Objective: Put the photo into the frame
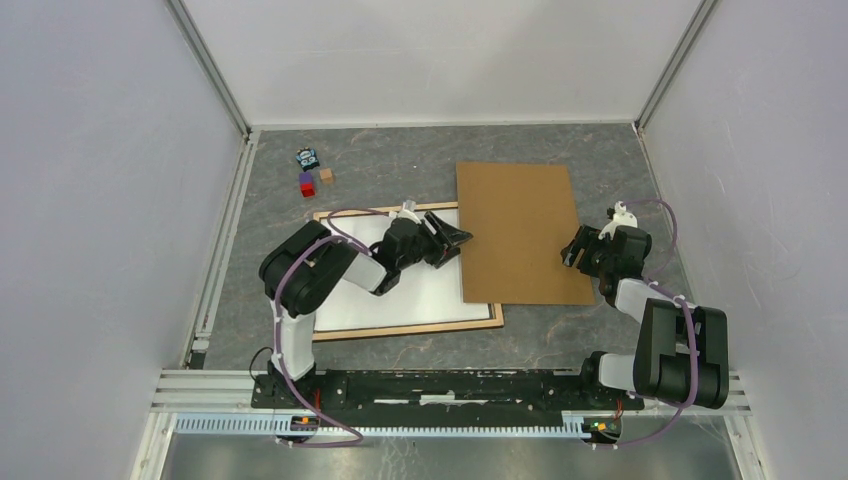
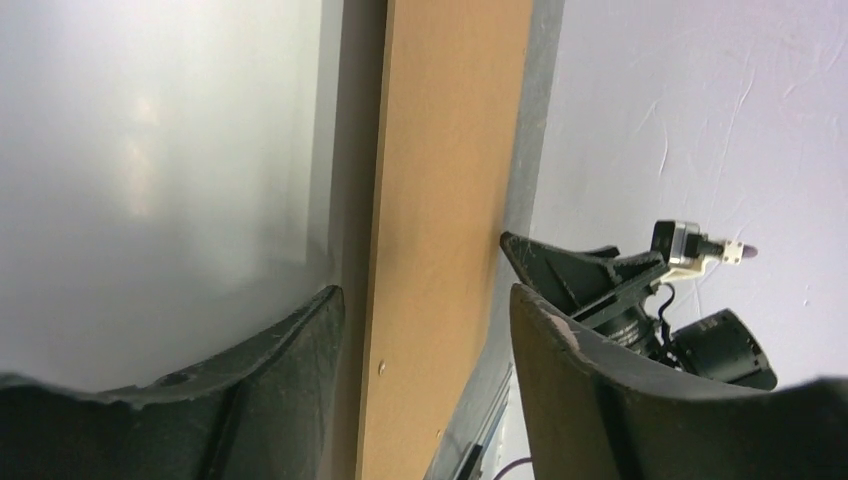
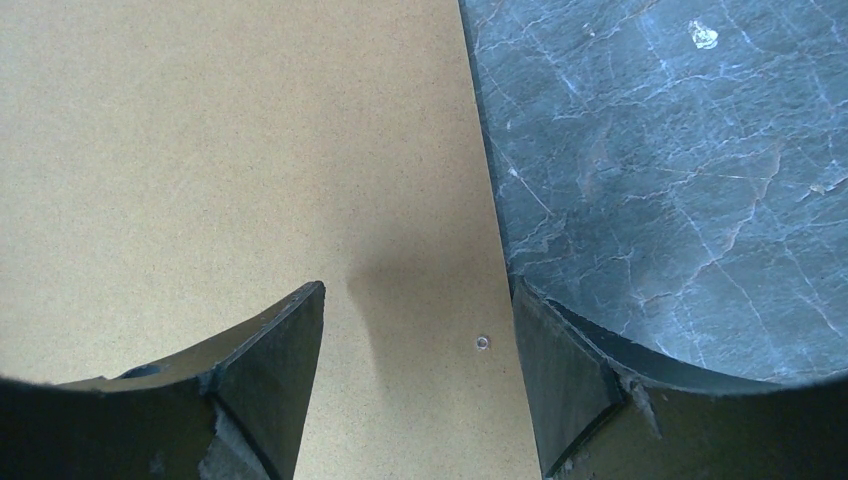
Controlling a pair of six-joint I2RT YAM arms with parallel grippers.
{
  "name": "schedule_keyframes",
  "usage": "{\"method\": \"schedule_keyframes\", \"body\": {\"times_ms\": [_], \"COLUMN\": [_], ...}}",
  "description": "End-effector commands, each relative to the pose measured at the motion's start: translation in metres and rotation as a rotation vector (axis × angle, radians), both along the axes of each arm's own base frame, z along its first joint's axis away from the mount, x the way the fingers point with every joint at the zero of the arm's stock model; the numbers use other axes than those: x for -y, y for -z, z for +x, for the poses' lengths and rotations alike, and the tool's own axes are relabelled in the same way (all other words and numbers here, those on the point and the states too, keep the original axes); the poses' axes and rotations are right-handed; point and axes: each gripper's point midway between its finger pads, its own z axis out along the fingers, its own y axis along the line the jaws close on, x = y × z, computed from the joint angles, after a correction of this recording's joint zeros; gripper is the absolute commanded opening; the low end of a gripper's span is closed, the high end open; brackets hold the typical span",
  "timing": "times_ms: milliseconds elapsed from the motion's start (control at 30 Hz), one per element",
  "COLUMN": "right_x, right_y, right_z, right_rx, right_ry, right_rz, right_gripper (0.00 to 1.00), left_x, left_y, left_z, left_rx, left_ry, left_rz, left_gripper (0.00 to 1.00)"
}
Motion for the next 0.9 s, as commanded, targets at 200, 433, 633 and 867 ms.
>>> {"method": "schedule_keyframes", "body": {"times_ms": [200, 433, 633, 867], "right_x": [-0.018, -0.019, -0.022, -0.021], "right_y": [0.035, 0.036, 0.032, 0.018], "right_z": [-0.037, -0.037, -0.035, -0.033], "right_rx": [-0.178, -0.180, -0.163, -0.133], "right_ry": [-0.030, -0.034, -0.070, -0.085], "right_rz": [0.070, 0.077, 0.069, 0.021], "right_gripper": [0.75, 0.75, 0.78, 0.80], "left_x": [0.008, 0.020, 0.022, 0.023], "left_y": [-0.003, -0.003, -0.013, -0.041], "left_z": [0.042, 0.049, 0.048, 0.048], "left_rx": [0.014, 0.007, 0.022, 0.056], "left_ry": [-0.010, 0.015, 0.029, 0.064], "left_rz": [0.023, 0.010, -0.001, 0.041], "left_gripper": [0.67, 0.55, 0.37, 0.08]}}
